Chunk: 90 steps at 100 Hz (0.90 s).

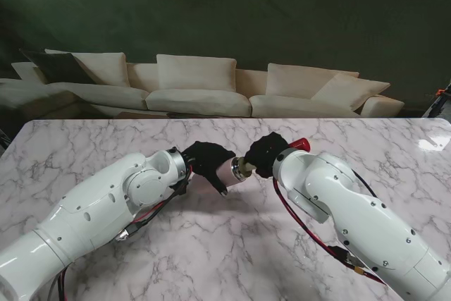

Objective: Clean the thermos with cup brush

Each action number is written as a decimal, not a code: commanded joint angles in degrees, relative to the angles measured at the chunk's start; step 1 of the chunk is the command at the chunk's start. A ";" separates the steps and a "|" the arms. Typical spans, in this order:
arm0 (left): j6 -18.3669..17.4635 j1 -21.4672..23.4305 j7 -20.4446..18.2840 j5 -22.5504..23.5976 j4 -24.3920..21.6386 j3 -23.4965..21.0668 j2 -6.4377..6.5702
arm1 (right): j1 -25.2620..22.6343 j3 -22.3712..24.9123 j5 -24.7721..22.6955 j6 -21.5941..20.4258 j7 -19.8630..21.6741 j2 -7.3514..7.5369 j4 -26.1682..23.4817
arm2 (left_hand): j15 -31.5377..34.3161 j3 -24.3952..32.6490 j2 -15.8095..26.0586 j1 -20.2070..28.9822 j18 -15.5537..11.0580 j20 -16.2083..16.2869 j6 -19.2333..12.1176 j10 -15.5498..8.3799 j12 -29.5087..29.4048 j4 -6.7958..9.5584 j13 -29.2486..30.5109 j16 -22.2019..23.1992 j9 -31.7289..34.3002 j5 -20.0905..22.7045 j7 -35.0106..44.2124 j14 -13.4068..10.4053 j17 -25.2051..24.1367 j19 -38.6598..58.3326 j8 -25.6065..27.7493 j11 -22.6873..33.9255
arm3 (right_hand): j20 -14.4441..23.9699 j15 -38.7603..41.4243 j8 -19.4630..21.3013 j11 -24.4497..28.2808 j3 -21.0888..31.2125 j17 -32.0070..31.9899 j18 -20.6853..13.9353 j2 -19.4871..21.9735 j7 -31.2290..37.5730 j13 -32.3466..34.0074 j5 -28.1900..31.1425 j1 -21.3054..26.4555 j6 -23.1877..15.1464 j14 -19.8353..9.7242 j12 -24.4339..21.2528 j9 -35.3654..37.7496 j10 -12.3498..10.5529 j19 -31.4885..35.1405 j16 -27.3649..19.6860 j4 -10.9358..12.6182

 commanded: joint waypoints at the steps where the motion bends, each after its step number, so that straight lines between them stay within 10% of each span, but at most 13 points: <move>1: -0.28 -0.96 0.11 -0.52 -1.88 -0.22 -1.14 | -0.53 -1.08 0.08 -0.31 0.09 -0.65 0.19 | 13.66 22.84 21.70 19.77 -5.69 -0.91 -10.15 -2.85 3.26 1.47 8.29 3.89 3.40 6.57 7.08 -3.86 3.15 3.34 2.82 4.84 | 5.22 19.41 0.02 -0.60 -0.51 3.87 -3.94 3.45 -0.88 3.57 -0.31 2.97 -2.31 -6.81 0.16 1.41 0.43 20.71 5.30 0.98; 15: -0.25 -1.05 0.13 -0.61 -1.87 -0.05 -1.18 | -0.63 -1.23 -1.07 -0.56 -0.41 -0.66 0.10 | 13.66 22.96 21.72 19.67 -5.69 -0.94 -10.21 -2.98 3.32 1.42 8.30 3.90 3.38 6.50 7.05 -3.91 3.15 3.35 2.76 4.80 | 3.48 15.21 0.03 -2.53 -2.01 3.20 -1.78 4.34 -1.02 3.66 -1.71 3.72 -3.13 -5.78 -0.67 -0.99 0.80 16.43 3.37 1.27; 22: -0.26 -1.09 0.10 -0.59 -1.84 0.07 -1.18 | -0.98 -0.94 -2.78 -1.56 -1.32 -0.59 -0.09 | 13.66 23.01 21.71 19.64 -5.69 -0.95 -10.19 -2.97 3.35 1.42 8.31 3.91 3.44 6.49 7.07 -3.93 3.15 3.36 2.77 4.82 | -1.34 6.45 -0.86 -6.43 -2.96 1.31 3.96 4.98 -2.36 3.67 -4.63 3.92 -4.15 -2.84 -2.34 -5.58 0.99 7.22 -1.66 1.58; 34: -0.24 -1.21 -0.12 -0.63 -1.58 0.44 -1.15 | -2.35 0.59 -7.91 -5.48 -4.41 -0.22 -1.08 | 13.66 23.05 21.70 19.59 -5.69 -0.97 -10.26 -3.00 3.35 1.41 8.31 3.92 3.41 6.43 7.08 -3.93 3.15 3.37 2.78 4.79 | -1.94 -15.46 -5.46 -16.18 1.60 -11.37 2.43 1.19 -6.08 3.31 -10.31 -3.81 -4.37 -0.79 -8.61 -14.79 0.84 -2.04 -12.56 1.99; 52: -0.10 -1.19 -0.10 -0.71 -1.30 0.78 -1.18 | -4.32 2.64 -14.06 -9.14 -9.46 0.45 -2.39 | 13.68 23.11 21.74 19.57 -5.69 -0.99 -10.27 -3.04 3.40 1.42 8.27 3.97 3.35 6.41 7.11 -3.98 3.15 3.38 2.77 4.77 | 0.90 -34.40 1.82 -23.57 4.19 -25.55 -2.08 0.56 -20.62 -14.95 -11.48 -17.23 -2.81 0.53 -14.77 -29.29 2.21 -9.77 -11.16 7.26; 90: -0.10 -1.05 0.08 -0.68 -1.30 0.76 -1.20 | -6.92 6.93 -21.11 -12.19 -22.35 2.08 -2.92 | 13.69 23.15 21.74 19.54 -5.69 -1.03 -10.22 -3.04 3.42 1.39 8.17 4.03 3.34 6.44 7.11 -3.97 3.14 3.39 2.73 4.74 | -1.77 -54.04 2.26 -30.10 0.83 -44.13 1.51 -1.38 -25.45 -34.25 -13.54 -23.70 -1.57 4.81 -23.44 -41.63 5.41 -24.40 -22.56 6.92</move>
